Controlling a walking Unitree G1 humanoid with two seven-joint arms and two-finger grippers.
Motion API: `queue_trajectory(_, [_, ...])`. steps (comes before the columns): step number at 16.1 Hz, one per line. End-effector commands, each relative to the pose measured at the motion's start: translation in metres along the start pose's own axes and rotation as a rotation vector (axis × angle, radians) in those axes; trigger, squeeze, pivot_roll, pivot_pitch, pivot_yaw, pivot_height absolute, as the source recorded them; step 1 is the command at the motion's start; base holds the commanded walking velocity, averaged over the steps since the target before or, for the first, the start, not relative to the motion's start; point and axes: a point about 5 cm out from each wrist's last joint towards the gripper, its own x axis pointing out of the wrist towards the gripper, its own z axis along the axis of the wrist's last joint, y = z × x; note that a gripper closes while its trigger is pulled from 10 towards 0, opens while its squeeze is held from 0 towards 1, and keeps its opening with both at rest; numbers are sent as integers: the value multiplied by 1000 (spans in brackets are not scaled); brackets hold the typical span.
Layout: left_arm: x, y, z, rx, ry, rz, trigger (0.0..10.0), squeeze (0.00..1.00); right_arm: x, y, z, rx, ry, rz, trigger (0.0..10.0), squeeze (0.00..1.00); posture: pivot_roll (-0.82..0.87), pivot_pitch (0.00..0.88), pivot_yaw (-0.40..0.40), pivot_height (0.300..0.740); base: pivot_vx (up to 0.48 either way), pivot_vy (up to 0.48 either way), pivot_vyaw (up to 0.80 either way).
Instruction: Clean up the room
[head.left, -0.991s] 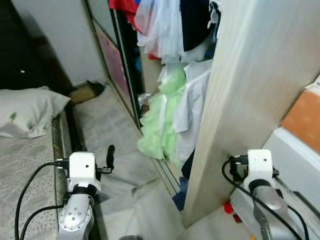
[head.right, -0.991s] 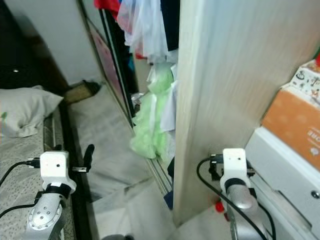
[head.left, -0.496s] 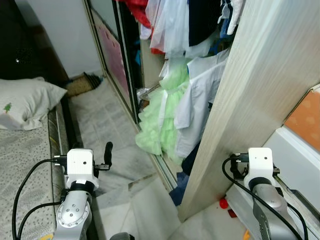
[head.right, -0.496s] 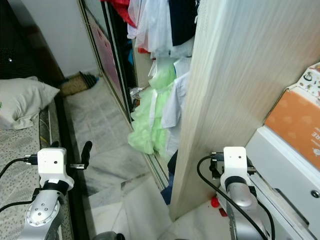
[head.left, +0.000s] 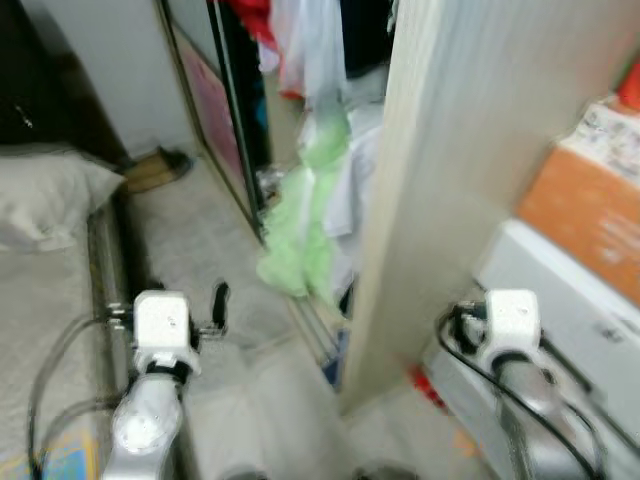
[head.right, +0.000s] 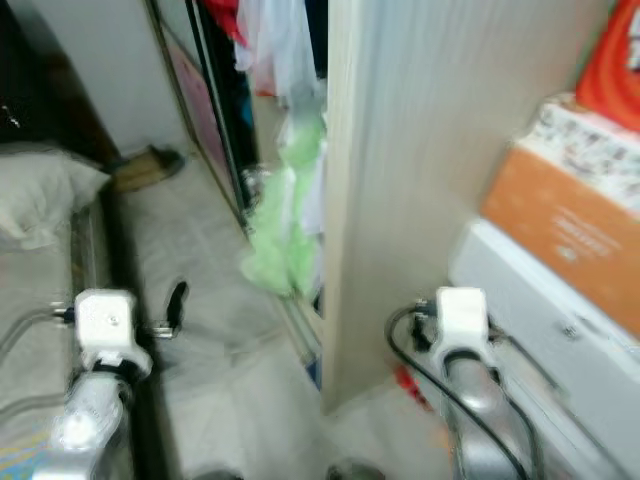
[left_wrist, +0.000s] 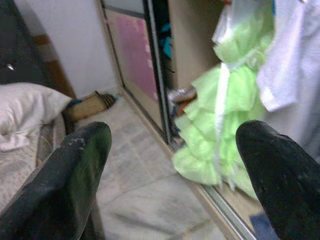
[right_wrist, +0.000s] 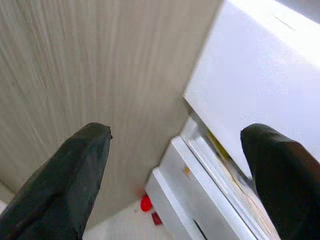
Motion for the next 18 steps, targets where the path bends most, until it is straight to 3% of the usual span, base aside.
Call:
queue_trajectory(1, [2, 0, 3, -6, -8, 0, 10000, 0, 2, -1, 10, -1, -35, 3, 10000, 0, -81, 0, 21, 740, 0, 0, 0])
queue_trajectory(4, [3, 2, 4, -9, -8, 24, 10000, 0, 2, 3, 20, 35, -91, 27, 10000, 0, -82, 0, 25, 740, 0, 0, 0])
queue_trajectory(7, [1, 9, 6, 34, -31, 89, 10000, 0, -1, 9, 33, 3, -178, 94, 10000, 0, -82, 0, 27, 740, 0, 0, 0])
queue_trajectory(8, [-2, 11, 7, 28, -30, 118, 10000, 0, -5, 13, 39, -32, -222, 125, 10000, 0, -81, 0, 29, 740, 0, 0, 800])
queue_trajectory(11, [-9, 6, 5, 30, -25, 92, 10000, 0, -14, 15, 32, -58, -211, 222, 10000, 0, -78, 0, 28, 740, 0, 0, 800])
queue_trajectory(17, [0, 1, 5, 40, -24, 38, 10000, 0, -18, -9, -11, -199, 40, 524, 10000, 0, -100, 0, 25, 740, 0, 0, 800])
queue_trajectory(18, [1, -2, 5, 38, -24, 31, 10000, 0, -21, -9, -33, -251, 194, 604, 10000, 0, -103, 0, 25, 740, 0, 0, 0])
